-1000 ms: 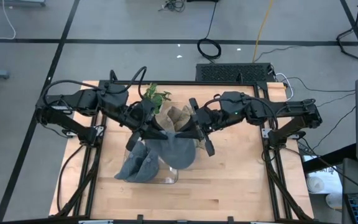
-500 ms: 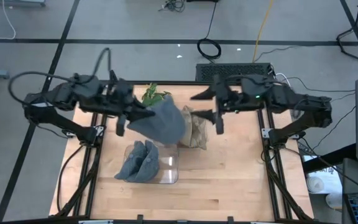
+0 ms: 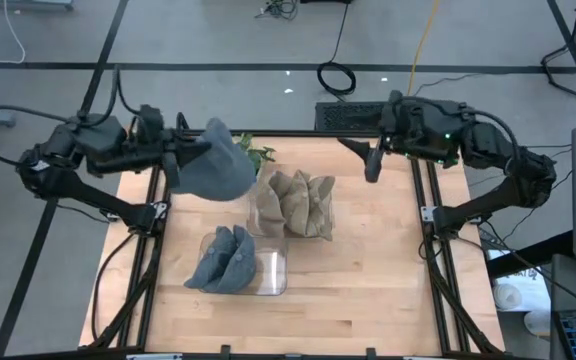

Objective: Pick & Place hat
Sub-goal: Put the blue cap into the bottom transparent bin

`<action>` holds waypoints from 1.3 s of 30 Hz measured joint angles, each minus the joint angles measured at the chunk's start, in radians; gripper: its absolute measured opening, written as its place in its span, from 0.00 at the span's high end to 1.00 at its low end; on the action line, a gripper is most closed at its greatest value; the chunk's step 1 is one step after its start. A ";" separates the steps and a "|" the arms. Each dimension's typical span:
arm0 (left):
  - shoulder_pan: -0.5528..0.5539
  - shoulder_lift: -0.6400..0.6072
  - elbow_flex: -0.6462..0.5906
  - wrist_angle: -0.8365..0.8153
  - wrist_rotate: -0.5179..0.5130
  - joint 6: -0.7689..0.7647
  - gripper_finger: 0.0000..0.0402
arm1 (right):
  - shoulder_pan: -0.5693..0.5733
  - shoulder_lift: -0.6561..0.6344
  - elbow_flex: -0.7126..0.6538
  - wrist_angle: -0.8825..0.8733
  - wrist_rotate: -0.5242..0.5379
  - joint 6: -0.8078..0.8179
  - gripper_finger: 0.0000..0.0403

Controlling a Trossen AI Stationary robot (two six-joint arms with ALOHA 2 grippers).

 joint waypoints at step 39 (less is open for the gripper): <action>-0.449 0.390 -0.001 0.163 -0.583 -0.657 0.95 | -0.237 0.004 -0.161 -0.043 -0.006 -0.015 0.36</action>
